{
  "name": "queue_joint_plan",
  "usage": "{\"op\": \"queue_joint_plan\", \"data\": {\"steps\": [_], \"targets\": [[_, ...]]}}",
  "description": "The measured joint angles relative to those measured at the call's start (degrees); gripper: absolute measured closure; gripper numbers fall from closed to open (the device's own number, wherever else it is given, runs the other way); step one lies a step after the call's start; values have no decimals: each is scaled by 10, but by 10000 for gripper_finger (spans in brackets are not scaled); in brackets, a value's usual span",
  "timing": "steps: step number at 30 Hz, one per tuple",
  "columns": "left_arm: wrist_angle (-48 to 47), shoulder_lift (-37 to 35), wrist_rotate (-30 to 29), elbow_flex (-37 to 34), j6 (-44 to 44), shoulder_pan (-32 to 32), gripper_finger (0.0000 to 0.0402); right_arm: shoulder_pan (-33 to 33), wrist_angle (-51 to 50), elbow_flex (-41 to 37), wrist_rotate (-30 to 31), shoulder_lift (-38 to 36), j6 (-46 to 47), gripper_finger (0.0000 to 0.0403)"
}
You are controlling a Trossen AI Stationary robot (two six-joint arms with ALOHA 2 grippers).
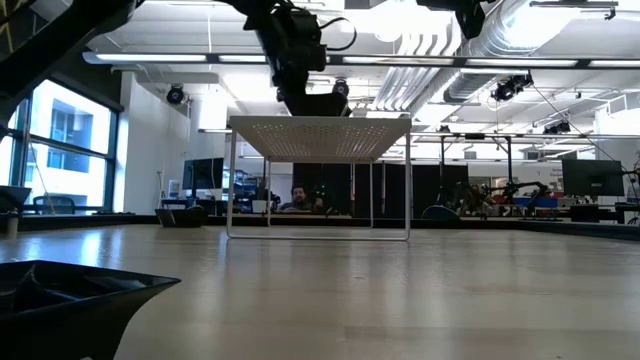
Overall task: Pick & Place Mini shaped plates
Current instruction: Stack the black leaf shaped plate on top of the black leaf shaped plate on the shelf
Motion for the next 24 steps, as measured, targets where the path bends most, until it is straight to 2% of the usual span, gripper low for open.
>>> {"op": "queue_joint_plan", "data": {"steps": [4, 14, 20, 24], "targets": [[0, 0, -8, 0, -3, 0, 383, 0, 0, 0, 0, 0, 0, 396], [0, -9, -8, 0, -18, 0, 305, 0, 0, 0, 0, 0, -1, 396], [3, -23, -5, 0, -17, 0, 305, 0, 0, 0, 0, 0, -5, 396], [7, -23, -16, 0, -18, 0, 337, 0, 0, 0, 0, 0, -11, 396]]}}
